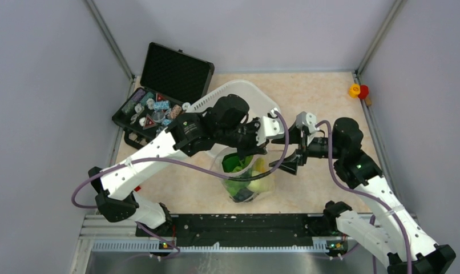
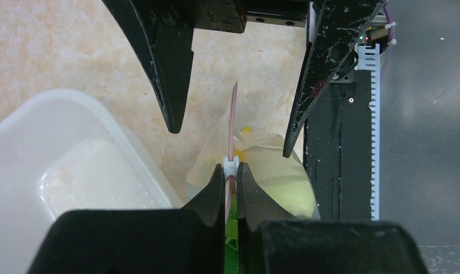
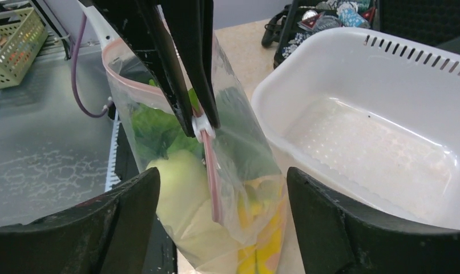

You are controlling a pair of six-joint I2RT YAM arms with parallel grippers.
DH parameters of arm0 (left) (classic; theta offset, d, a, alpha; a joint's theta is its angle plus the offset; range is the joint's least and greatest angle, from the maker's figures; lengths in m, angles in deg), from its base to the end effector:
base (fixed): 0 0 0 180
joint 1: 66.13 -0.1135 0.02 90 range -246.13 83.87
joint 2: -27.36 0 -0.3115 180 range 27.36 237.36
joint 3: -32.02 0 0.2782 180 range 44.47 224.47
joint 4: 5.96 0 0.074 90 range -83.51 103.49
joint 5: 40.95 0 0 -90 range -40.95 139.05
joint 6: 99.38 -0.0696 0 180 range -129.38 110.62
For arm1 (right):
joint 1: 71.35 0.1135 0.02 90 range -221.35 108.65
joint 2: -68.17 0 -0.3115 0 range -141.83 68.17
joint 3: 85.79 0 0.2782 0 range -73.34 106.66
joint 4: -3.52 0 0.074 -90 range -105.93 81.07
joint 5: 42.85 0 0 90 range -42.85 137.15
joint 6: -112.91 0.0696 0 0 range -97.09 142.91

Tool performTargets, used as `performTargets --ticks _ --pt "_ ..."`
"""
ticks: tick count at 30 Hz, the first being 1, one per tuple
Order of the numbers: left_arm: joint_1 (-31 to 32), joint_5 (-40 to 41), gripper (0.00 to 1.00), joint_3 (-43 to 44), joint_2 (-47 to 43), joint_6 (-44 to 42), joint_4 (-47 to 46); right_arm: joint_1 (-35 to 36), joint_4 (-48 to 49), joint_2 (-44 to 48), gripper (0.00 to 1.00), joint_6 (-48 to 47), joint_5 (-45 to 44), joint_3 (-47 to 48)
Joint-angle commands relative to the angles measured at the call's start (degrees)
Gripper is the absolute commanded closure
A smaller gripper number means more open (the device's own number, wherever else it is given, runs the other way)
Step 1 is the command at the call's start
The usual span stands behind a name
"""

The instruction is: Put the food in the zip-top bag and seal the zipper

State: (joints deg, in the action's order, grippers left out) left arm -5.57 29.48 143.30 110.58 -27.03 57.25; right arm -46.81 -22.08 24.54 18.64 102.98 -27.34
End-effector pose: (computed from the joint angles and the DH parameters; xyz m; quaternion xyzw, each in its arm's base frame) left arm 0.1482 -0.3100 0.4733 0.6125 0.6294 -0.3064 0.3673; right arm 0.1349 0.1249 0.3784 -0.4585 0.5851 0.4542 0.4911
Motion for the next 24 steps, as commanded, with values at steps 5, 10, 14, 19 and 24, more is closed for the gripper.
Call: performTargets --ticks 5,10,14,19,24 --pt "-0.09 -2.08 1.00 2.80 -0.19 0.90 -3.21 0.30 6.43 -0.57 0.45 3.11 3.12 1.37" --pt "-0.09 -2.66 1.00 2.69 0.14 1.00 -3.39 1.45 8.25 -2.22 0.57 3.83 2.45 0.94" --pt "-0.04 -1.76 1.00 2.35 -0.10 0.91 -3.03 1.79 9.65 -1.91 0.72 3.85 1.75 0.42" --pt "-0.06 -0.27 1.00 0.88 -1.50 0.64 -3.60 1.86 9.06 -1.53 1.00 3.53 1.17 0.04" --pt "-0.09 1.90 1.00 -0.08 -2.45 0.60 -3.70 1.86 8.32 -0.02 1.00 3.33 -3.27 -0.73"
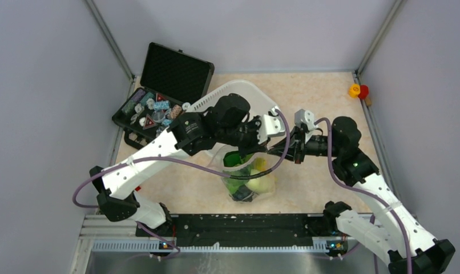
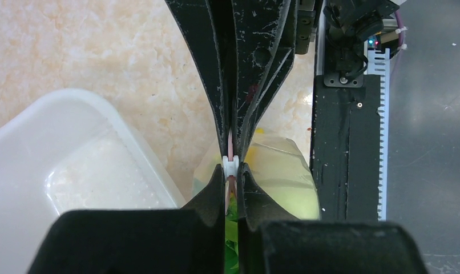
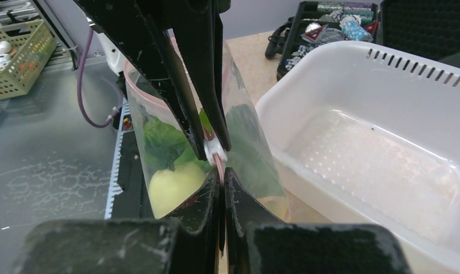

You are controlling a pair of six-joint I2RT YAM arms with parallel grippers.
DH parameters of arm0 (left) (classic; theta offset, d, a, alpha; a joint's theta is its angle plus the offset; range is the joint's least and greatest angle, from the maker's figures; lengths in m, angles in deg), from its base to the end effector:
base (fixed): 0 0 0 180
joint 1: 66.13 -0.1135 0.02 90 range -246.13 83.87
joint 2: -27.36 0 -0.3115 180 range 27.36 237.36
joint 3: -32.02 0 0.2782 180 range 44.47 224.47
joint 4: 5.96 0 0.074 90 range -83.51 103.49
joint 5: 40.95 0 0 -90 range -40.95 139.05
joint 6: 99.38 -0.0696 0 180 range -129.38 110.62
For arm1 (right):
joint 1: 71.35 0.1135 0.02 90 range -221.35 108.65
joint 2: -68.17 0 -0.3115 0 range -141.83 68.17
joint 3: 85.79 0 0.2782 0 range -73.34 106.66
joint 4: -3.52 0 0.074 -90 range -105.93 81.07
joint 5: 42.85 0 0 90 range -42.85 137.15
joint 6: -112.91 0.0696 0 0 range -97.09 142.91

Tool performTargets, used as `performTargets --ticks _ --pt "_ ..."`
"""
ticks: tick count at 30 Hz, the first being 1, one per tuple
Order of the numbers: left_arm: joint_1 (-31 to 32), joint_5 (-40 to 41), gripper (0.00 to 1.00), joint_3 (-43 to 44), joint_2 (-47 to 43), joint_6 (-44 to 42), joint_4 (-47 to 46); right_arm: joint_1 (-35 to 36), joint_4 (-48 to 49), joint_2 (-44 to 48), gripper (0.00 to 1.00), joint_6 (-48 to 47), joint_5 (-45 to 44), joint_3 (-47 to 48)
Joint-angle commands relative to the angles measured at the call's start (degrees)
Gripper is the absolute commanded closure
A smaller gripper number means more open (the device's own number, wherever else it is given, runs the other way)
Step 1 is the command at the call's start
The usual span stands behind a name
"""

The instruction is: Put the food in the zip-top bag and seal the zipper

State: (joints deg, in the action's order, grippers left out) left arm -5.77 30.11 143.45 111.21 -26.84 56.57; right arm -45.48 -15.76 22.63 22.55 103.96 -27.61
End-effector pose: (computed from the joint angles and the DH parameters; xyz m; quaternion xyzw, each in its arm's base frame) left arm 0.1524 -0.3135 0.4719 0.6086 0.6329 -0.3025 0.3709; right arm 0.1407 0.1330 0.3837 -0.4571 0.5680 0.4757 0.4920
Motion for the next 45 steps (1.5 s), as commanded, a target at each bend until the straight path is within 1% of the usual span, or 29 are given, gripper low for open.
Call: performTargets --ticks 1,3,6,9,18,20,24,27,28,29,31,32,33,34,35,37,39,41,43,45 --pt "0.11 1.94 1.00 -0.66 -3.41 0.34 -2.93 0.58 1.83 2.39 1.00 -0.54 -6.11 -0.80" --pt "0.17 3.37 1.00 -1.82 -4.30 0.28 -2.60 0.57 1.56 3.44 1.00 -0.38 -9.51 -1.62" --pt "0.03 5.24 1.00 -3.47 -6.16 0.23 -2.53 0.58 1.68 4.72 1.00 -0.04 -11.47 -2.83" --pt "0.05 6.49 1.00 -4.92 -8.05 0.27 -3.00 0.56 2.81 5.66 1.00 2.12 -12.07 -4.07" --pt "0.02 6.84 1.00 -5.41 -9.48 0.92 -4.92 0.59 4.23 5.25 1.00 3.17 -10.58 -4.35" --pt "0.05 6.01 1.00 -5.11 -9.65 1.53 -6.86 0.54 4.55 5.12 1.00 3.39 -9.67 -4.34" --pt "0.09 0.04 1.00 -3.06 -8.92 2.88 -10.39 0.58 5.65 5.27 1.00 3.99 -7.93 -4.43" --pt "0.12 -3.60 0.99 -0.98 -6.79 3.59 -9.64 0.58 5.50 5.40 1.00 3.84 -6.64 -4.36" --pt "0.13 -3.92 0.95 -0.64 -6.07 3.65 -9.13 0.59 5.40 5.45 1.00 3.79 -6.48 -4.41" --pt "0.18 -3.99 0.88 -0.49 -5.36 3.65 -8.60 0.59 5.47 5.54 1.00 3.79 -6.38 -4.47" --pt "0.11 -3.85 0.84 -0.53 -4.15 3.61 -8.10 0.58 5.71 5.67 1.00 3.94 -6.95 -4.73" --pt "0.13 -3.38 0.72 -0.62 -3.64 3.91 -8.03 0.52 5.78 5.76 1.00 3.98 -7.52 -4.82" --pt "0.12 -2.52 0.50 -0.56 -3.48 4.14 -7.99 0.52 5.82 5.85 1.00 3.98 -7.85 -4.90" --pt "0.10 -1.64 0.31 -0.71 -3.67 4.55 -8.36 0.58 5.67 5.90 1.00 3.82 -8.28 -5.00" --pt "0.03 -0.61 0.21 -1.21 -4.47 4.88 -8.81 0.59 5.54 5.97 1.00 3.72 -8.67 -5.03" --pt "0.07 1.37 0.09 -3.32 -7.31 5.65 -11.07 0.53 5.27 5.92 1.00 3.56 -9.60 -5.12" --pt "0.02 3.72 0.02 -6.29 -11.12 6.54 -13.94 0.54 5.17 5.81 1.00 3.63 -10.26 -5.22" --pt "0.04 5.19 0.01 -7.90 -14.15 7.42 -14.58 0.58 5.16 5.73 1.00 3.61 -10.75 -5.22" --pt "0.07 5.48 0.01 -8.72 -16.48 8.18 -13.07 0.52 4.41 6.12 1.00 3.34 -12.61 -4.84" --pt "-0.01 4.68 0.04 -9.54 -17.96 8.71 -10.43 0.54 3.92 7.11 1.00 2.87 -14.49 -4.89"
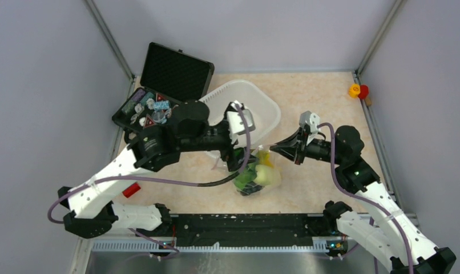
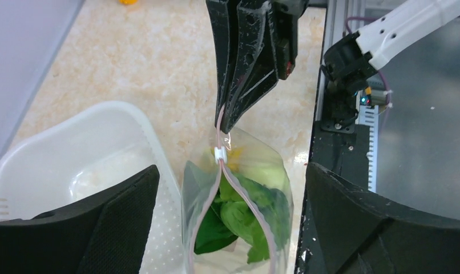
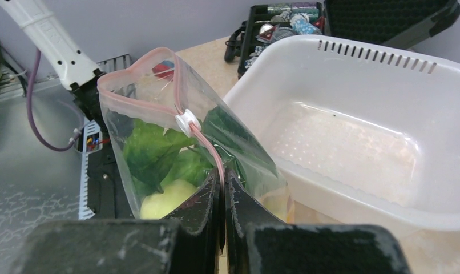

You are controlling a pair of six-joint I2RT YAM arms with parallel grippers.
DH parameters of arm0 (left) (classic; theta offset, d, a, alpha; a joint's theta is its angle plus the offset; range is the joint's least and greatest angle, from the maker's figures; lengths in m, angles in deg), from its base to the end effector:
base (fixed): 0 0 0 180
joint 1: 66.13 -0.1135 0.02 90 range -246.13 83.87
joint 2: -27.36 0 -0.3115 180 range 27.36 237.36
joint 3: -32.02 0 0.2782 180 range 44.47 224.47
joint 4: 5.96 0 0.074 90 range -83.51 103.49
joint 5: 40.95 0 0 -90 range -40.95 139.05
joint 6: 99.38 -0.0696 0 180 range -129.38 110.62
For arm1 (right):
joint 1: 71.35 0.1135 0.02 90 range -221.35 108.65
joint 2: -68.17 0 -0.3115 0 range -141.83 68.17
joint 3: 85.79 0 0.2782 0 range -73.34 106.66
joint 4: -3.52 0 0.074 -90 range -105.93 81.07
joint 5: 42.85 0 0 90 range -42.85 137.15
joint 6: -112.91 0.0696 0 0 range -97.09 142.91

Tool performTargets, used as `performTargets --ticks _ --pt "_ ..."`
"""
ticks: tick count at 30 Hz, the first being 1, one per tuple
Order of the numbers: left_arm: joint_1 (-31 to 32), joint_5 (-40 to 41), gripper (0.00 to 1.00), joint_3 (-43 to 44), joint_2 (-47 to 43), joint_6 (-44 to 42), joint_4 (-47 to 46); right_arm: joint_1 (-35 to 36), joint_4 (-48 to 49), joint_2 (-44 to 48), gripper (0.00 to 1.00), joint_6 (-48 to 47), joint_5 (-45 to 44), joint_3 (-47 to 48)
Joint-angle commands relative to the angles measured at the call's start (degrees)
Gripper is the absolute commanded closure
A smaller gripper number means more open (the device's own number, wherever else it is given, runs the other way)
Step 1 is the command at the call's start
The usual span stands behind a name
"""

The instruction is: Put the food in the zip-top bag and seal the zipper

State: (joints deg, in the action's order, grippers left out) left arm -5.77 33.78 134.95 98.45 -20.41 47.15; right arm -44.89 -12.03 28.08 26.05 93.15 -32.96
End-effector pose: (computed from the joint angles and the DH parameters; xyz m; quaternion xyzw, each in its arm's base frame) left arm 0.1260 -0.2584 0.5038 0.5383 0.6207 -0.3331 0.4626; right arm 0.1346 0.1229 0.3695 -0.3986 0.5984 0.4357 0.5414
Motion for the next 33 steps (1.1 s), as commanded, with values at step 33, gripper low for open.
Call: performTargets --ticks 33 --pt "0.03 -11.31 0.04 -14.32 -12.30 1.25 -7.35 0.00 3.26 4.98 1.00 1.41 -6.12 -1.09"
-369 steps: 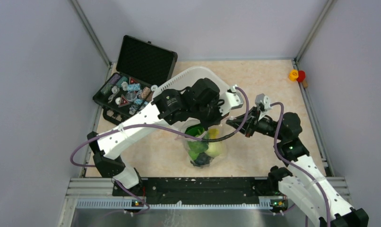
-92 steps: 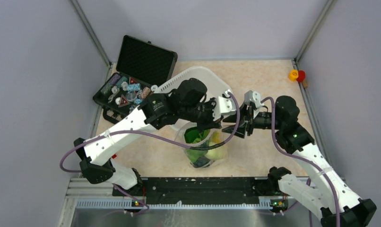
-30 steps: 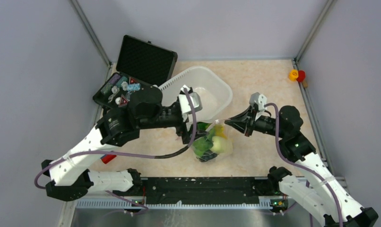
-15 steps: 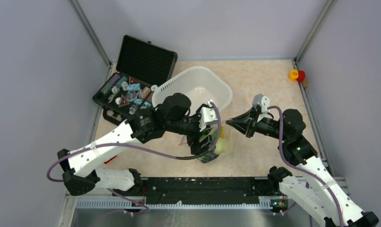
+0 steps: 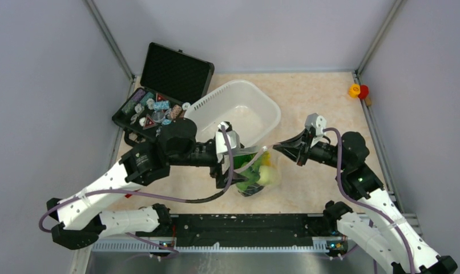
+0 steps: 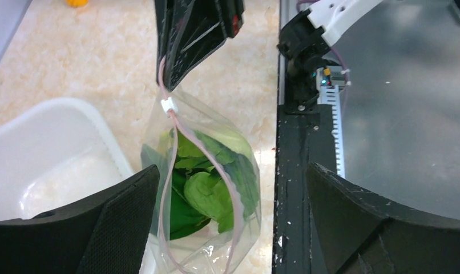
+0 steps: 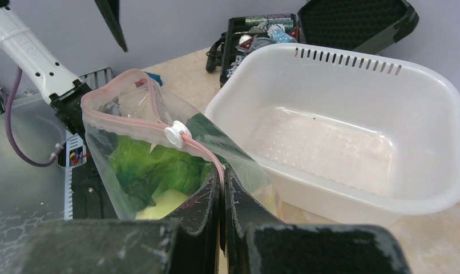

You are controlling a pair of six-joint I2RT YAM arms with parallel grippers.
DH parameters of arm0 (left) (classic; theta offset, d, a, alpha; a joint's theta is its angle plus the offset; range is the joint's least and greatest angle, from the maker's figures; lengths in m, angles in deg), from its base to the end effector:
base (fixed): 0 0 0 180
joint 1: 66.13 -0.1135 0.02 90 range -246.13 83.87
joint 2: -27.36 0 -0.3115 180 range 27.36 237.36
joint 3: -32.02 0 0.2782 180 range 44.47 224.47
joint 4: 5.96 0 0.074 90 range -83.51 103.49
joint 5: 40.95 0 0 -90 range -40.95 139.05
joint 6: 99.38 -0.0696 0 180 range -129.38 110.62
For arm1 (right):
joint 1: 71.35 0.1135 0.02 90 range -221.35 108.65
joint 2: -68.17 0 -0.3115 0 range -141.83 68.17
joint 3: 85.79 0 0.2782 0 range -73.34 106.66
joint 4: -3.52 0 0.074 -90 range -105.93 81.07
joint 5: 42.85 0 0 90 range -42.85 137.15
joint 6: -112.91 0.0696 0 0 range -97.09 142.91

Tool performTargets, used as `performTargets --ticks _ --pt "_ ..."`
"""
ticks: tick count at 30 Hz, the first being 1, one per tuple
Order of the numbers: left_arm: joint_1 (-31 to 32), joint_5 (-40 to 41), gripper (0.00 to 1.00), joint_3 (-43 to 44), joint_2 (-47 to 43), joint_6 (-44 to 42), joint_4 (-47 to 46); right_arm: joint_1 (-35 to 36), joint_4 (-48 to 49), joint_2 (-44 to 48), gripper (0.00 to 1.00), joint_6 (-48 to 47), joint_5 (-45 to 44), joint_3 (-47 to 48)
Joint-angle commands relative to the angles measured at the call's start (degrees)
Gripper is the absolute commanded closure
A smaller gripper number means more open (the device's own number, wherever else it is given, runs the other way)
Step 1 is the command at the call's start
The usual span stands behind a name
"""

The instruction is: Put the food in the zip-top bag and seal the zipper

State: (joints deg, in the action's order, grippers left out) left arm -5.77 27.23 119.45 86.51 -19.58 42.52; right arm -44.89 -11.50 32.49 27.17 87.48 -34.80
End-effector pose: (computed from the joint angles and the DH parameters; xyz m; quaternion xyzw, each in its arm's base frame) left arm 0.0939 -0.2173 0.4649 0.5535 0.5949 -0.3787 0.4430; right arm 0.1253 0.1127 0.3693 -0.3673 0.6026 0.4107 0.5773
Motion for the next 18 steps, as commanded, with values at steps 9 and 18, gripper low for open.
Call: performTargets --ticks 9,18 --pt "0.16 -6.92 0.06 1.64 5.05 0.97 5.45 -0.01 3.34 0.34 1.00 1.25 0.22 1.07" --pt "0.21 -6.84 0.09 0.30 7.95 2.58 1.12 0.00 2.74 0.44 1.00 1.22 0.22 1.55"
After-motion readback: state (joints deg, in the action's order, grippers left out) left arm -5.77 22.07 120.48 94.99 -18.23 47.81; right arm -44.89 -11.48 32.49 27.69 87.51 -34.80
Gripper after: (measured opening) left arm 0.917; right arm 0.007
